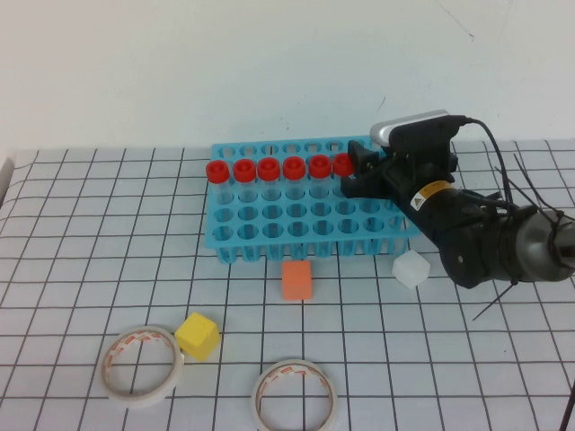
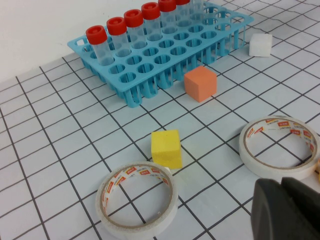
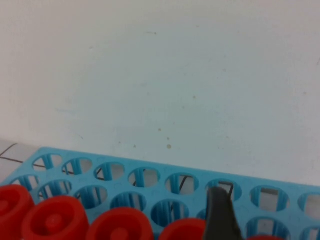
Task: Place the test tubes
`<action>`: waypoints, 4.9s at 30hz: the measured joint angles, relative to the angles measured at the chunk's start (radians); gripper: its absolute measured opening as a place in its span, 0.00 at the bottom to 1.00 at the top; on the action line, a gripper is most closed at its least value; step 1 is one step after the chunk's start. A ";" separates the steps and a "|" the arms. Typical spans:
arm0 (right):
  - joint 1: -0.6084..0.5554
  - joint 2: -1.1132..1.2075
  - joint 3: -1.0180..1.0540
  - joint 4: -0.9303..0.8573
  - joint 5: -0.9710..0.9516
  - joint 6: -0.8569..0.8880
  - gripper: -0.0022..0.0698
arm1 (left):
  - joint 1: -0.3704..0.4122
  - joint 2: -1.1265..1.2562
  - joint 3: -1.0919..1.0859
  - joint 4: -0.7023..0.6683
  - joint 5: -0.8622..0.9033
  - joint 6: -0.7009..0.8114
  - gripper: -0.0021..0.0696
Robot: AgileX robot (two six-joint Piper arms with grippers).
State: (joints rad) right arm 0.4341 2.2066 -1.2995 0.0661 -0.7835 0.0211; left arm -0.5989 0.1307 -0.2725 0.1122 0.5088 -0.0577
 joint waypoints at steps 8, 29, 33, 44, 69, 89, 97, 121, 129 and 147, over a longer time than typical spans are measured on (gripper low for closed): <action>0.000 -0.153 0.062 0.000 0.022 0.000 0.60 | 0.000 0.000 0.000 0.000 0.000 0.002 0.03; 0.000 -1.327 0.726 -0.480 0.540 0.225 0.03 | 0.000 0.000 0.000 0.000 0.000 0.002 0.03; 0.000 -1.522 0.837 -0.504 0.649 0.225 0.03 | 0.000 0.000 0.000 0.000 0.000 0.002 0.03; 0.000 -1.844 1.004 -0.488 0.925 0.228 0.03 | 0.000 0.000 0.000 0.000 0.000 0.002 0.03; -0.525 -2.218 1.326 -0.098 1.070 0.045 0.03 | 0.000 0.000 0.000 0.000 0.001 0.000 0.03; -0.525 -2.219 1.324 -0.123 1.099 0.104 0.03 | 0.000 0.000 0.000 0.000 0.001 0.000 0.03; -0.525 -2.219 1.324 -0.123 1.101 0.104 0.03 | 0.000 0.000 0.000 0.000 0.001 0.000 0.03; -0.525 -2.219 1.323 -0.128 1.105 0.106 0.03 | 0.542 -0.144 0.281 -0.033 -0.347 -0.054 0.03; -0.527 -2.219 1.323 -0.128 1.105 0.106 0.03 | 0.580 -0.144 0.292 -0.079 -0.337 0.134 0.03; -0.527 -2.219 1.323 -0.128 1.106 0.106 0.03 | 0.580 -0.144 0.290 -0.211 -0.203 0.229 0.03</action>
State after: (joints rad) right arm -0.0925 -0.0129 0.0231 -0.0623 0.3223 0.1269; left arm -0.0190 -0.0134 0.0174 -0.0983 0.3060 0.1716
